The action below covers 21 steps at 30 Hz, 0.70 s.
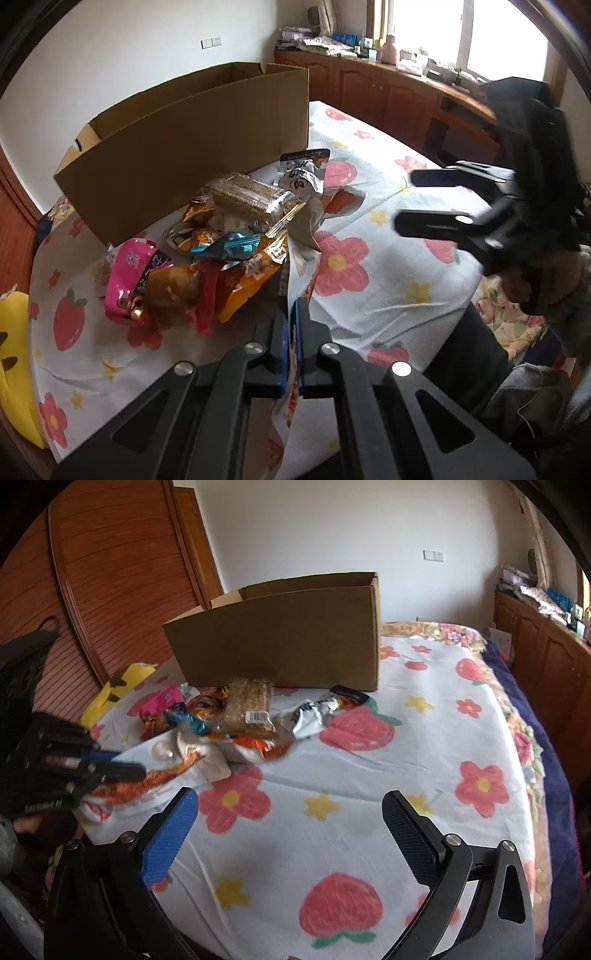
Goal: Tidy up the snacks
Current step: 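Lift the white packet with the left tool and carry it over the box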
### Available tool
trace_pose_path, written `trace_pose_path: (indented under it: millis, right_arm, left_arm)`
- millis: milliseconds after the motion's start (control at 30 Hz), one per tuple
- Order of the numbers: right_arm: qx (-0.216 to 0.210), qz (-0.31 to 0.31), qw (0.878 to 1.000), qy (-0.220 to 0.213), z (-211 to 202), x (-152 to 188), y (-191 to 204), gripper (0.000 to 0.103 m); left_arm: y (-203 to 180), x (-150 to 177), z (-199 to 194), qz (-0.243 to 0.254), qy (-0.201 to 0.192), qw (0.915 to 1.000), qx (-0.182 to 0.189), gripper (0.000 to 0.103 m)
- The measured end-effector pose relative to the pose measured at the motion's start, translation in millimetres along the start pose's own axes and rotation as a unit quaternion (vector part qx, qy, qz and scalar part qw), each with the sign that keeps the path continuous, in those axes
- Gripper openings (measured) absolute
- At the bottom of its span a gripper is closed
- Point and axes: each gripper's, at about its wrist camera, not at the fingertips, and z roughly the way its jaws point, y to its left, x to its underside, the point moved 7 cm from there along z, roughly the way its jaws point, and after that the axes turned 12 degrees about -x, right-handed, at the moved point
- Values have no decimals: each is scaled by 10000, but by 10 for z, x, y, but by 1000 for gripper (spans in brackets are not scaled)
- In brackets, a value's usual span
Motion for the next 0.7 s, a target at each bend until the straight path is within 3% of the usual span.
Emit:
trace_pose_path:
  millis: [367,533,567,667,700]
  right_arm:
    - [-629,853,9938,347,422,-58,-72,77]
    - [-750,1304,9882,297,481,-94,-162,65]
    - [-822,1396,9863,303,489,-105,-172,58]
    - [-580,1435,9872,378,502,-120,-216,20]
    - [-575,1436,9873,368,484,-130,-214,13]
  left_arm:
    - [161,99,-128,-275,-185,9994,76,0]
    - [164,104,-140,-295,-254,9992,104,0]
    - [165,106,-146,-308,-270,9991,123,0]
    - [177,112,-180,-324,-338,9989,75,0]
    - [186,118,-196,-359,-357,9987,91,0]
